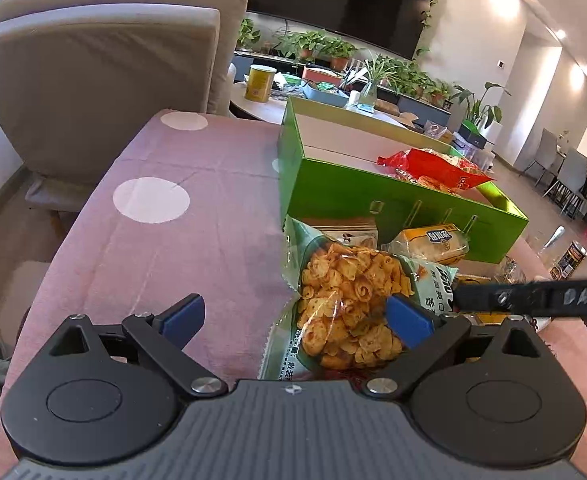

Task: Organize snacks
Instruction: 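Grasp the green-and-white chip bag with the right gripper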

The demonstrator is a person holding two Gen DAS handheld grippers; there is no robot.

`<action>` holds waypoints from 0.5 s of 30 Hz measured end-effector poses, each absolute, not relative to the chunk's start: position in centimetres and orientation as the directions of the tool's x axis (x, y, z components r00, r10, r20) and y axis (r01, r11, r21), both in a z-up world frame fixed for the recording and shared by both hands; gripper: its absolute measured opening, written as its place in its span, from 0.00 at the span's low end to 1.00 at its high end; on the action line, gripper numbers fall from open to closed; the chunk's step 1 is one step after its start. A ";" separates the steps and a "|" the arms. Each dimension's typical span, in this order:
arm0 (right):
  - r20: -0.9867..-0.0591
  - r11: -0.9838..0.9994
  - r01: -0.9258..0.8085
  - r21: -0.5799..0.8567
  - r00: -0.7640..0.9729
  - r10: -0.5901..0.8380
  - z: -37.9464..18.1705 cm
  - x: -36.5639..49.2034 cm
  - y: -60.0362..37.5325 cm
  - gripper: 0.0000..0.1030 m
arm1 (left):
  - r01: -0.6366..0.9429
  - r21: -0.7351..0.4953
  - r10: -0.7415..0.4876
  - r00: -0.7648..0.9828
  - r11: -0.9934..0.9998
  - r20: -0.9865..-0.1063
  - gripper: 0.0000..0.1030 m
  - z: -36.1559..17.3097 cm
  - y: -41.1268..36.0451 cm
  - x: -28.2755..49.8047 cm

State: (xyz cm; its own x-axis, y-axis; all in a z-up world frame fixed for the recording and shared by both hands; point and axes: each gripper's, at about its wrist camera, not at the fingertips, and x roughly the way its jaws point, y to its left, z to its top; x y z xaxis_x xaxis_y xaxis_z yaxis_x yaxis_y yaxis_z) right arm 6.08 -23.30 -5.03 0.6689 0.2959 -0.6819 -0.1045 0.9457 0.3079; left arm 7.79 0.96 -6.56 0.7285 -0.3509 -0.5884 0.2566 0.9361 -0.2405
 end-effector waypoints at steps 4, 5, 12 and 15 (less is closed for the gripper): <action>-0.652 0.921 -0.148 0.360 0.666 0.362 -4.1 5.7 -23.0 0.65 | 0.256 -0.263 -0.365 0.724 0.930 -0.586 0.93 -6.8 1.2 7.7; -0.652 0.911 -0.155 0.383 0.653 0.385 -4.1 5.7 -22.9 0.65 | 0.259 -0.267 -0.369 0.721 0.928 -0.586 0.93 -6.8 1.2 7.7; -0.673 0.894 -0.145 0.424 0.610 0.418 -4.7 6.7 -21.4 0.65 | 0.324 -0.265 -0.418 0.693 0.908 -0.587 0.79 -6.6 0.9 7.2; -0.671 0.865 -0.133 0.483 0.578 0.463 -4.8 7.4 -21.2 0.65 | 0.366 -0.254 -0.444 0.675 0.895 -0.589 0.77 -6.8 0.3 6.9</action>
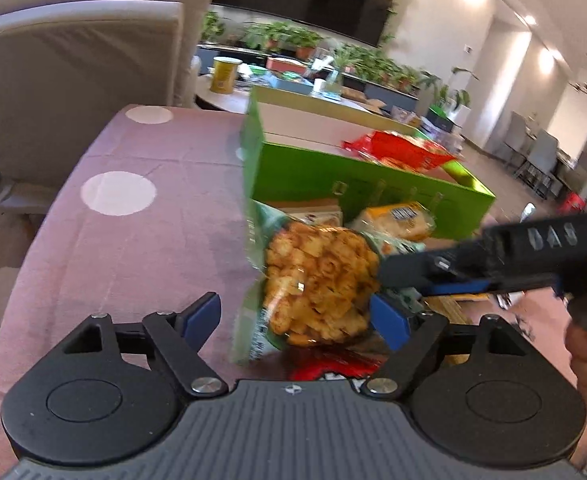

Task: Organize snacks
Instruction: 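Grasp the green-and-white chip bag with the right gripper, then lift the green chip bag over the green box and release it inside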

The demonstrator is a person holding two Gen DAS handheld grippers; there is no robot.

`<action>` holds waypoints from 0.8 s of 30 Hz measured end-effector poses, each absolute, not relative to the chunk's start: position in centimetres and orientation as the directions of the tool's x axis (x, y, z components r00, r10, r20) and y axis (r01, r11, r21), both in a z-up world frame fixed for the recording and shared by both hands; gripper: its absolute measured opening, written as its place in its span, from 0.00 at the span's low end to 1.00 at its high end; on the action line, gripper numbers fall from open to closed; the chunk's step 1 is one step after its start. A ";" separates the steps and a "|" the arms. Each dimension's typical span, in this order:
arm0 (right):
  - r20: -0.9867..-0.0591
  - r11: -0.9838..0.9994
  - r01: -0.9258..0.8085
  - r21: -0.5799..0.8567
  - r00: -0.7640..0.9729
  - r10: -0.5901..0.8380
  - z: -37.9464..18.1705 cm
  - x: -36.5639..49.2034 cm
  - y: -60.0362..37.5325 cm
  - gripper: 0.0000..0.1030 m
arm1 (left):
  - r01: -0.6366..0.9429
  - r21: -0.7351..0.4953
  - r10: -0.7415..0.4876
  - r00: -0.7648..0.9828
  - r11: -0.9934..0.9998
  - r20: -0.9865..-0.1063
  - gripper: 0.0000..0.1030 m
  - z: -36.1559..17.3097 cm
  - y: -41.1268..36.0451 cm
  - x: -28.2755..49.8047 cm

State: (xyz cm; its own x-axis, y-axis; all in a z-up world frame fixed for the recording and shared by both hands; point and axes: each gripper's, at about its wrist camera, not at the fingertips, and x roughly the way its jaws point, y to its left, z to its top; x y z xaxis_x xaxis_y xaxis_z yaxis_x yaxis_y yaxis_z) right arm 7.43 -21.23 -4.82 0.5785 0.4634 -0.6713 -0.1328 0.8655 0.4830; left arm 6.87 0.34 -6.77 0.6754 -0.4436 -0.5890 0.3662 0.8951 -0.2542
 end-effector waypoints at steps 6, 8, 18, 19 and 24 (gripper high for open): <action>-0.688 0.874 -0.129 0.468 0.567 0.453 -5.2 8.1 -20.0 0.66 | 0.380 -0.233 -0.441 0.675 0.895 -0.592 0.76 -7.0 -0.5 6.9; -0.687 0.878 -0.146 0.455 0.570 0.451 -5.0 7.9 -20.0 0.64 | 0.384 -0.233 -0.444 0.678 0.894 -0.586 0.72 -6.7 -0.6 6.7; -0.611 0.891 -0.209 0.403 0.663 0.432 -2.0 6.0 -20.2 0.64 | 0.429 -0.205 -0.471 0.725 0.880 -0.503 0.69 -3.5 -1.2 5.3; -0.604 0.891 -0.213 0.401 0.669 0.432 -1.8 6.0 -20.2 0.64 | 0.432 -0.202 -0.472 0.727 0.879 -0.499 0.69 -3.4 -1.3 5.4; -0.582 0.892 -0.217 0.396 0.692 0.427 -1.1 6.0 -20.8 0.64 | 0.444 -0.188 -0.476 0.736 0.876 -0.482 0.69 -2.5 -2.0 5.5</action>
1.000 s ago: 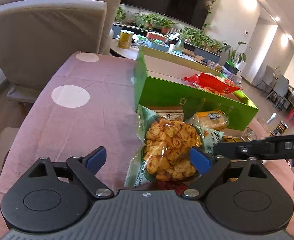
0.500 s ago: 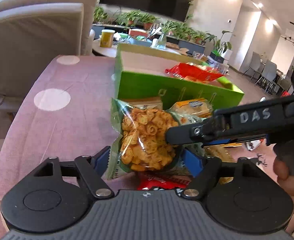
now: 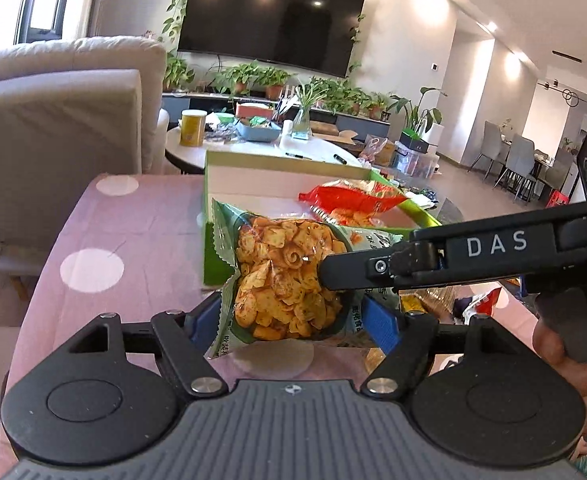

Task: Organize snacks
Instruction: 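Lift the green chip bag over the green box and release it inside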

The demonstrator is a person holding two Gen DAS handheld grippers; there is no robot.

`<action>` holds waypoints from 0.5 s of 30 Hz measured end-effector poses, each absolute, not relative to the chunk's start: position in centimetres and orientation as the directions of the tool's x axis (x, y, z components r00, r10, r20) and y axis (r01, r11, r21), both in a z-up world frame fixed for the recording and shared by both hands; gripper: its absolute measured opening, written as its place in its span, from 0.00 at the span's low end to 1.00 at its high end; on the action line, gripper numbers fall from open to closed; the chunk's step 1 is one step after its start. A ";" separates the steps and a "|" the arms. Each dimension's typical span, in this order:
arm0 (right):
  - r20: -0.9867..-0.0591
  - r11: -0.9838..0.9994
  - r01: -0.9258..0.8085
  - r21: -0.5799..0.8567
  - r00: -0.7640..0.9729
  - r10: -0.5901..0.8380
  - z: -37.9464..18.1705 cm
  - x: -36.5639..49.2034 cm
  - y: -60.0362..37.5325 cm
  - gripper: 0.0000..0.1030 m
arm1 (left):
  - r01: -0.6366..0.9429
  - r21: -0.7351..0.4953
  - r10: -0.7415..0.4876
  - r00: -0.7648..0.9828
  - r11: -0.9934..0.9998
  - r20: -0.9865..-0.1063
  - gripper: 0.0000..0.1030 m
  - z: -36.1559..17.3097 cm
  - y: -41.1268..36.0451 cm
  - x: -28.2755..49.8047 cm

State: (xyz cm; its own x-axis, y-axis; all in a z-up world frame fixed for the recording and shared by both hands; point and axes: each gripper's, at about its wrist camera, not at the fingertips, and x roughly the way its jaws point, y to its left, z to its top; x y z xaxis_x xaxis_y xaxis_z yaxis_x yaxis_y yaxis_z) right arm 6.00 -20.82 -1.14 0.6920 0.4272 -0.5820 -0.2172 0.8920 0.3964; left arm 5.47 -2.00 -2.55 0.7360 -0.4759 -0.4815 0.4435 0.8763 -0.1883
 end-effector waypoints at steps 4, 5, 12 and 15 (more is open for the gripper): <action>-0.570 0.893 -0.217 0.394 0.705 0.422 -0.6 6.3 -21.2 0.64 | 0.451 -0.174 -0.476 0.742 0.875 -0.471 0.69 -2.0 -2.6 6.0; -0.566 0.893 -0.217 0.395 0.708 0.422 -0.4 6.5 -21.3 0.64 | 0.453 -0.170 -0.477 0.745 0.875 -0.467 0.69 -1.8 -2.8 6.1; -0.539 0.892 -0.222 0.393 0.730 0.420 0.6 7.9 -22.1 0.64 | 0.462 -0.141 -0.473 0.760 0.876 -0.447 0.70 -0.5 -3.7 7.5; -0.527 0.892 -0.226 0.391 0.740 0.419 1.0 8.6 -22.4 0.64 | 0.465 -0.131 -0.472 0.765 0.876 -0.438 0.70 0.0 -4.1 8.2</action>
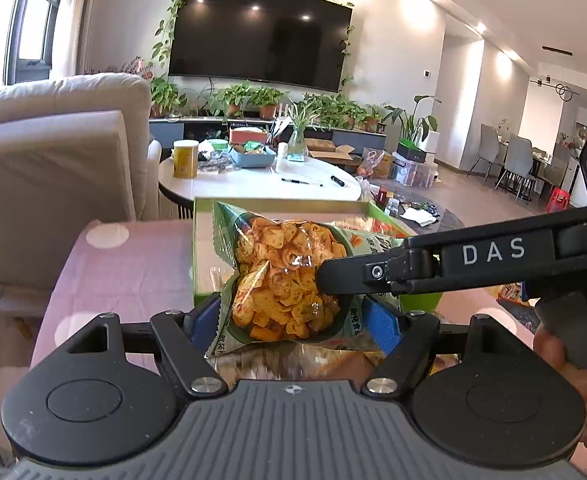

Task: Organize snacks
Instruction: 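Lift the green chip bag over the green box and release it inside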

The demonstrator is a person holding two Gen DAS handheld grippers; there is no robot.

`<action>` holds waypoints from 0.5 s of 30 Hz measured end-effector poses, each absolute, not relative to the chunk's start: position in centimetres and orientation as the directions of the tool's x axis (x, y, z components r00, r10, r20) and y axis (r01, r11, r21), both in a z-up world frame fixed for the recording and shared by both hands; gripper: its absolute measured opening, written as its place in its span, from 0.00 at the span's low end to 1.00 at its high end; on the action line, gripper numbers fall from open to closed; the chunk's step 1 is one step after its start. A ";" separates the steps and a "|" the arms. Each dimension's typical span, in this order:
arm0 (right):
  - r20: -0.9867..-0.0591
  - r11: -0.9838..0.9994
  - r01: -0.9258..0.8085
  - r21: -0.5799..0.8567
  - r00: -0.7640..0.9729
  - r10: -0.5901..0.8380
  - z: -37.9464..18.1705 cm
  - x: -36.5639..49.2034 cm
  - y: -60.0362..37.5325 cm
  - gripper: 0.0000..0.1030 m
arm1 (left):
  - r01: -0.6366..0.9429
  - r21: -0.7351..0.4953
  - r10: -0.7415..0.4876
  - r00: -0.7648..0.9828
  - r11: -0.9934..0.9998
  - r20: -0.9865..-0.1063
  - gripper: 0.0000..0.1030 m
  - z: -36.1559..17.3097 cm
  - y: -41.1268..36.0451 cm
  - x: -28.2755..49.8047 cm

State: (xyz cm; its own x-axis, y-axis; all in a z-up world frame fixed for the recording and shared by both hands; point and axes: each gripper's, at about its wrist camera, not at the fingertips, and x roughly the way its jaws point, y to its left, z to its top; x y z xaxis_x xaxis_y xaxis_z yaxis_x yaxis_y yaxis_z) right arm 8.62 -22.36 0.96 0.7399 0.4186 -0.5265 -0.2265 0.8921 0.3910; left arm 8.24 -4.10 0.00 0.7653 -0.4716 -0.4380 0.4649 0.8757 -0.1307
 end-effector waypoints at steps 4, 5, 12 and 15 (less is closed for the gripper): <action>-0.514 0.892 -0.230 0.389 0.750 0.417 1.4 9.9 -22.8 0.64 | 0.464 -0.122 -0.468 0.771 0.877 -0.432 0.70 0.6 -4.8 9.5; -0.511 0.892 -0.231 0.389 0.751 0.418 1.5 10.2 -22.9 0.64 | 0.464 -0.120 -0.467 0.773 0.878 -0.430 0.70 0.7 -4.9 9.8; -0.495 0.889 -0.235 0.392 0.760 0.420 1.8 12.5 -23.6 0.64 | 0.464 -0.091 -0.456 0.781 0.881 -0.426 0.71 1.3 -5.8 12.4; -0.488 0.887 -0.238 0.396 0.764 0.423 1.9 13.7 -23.8 0.64 | 0.460 -0.077 -0.447 0.787 0.884 -0.425 0.71 1.4 -6.2 13.4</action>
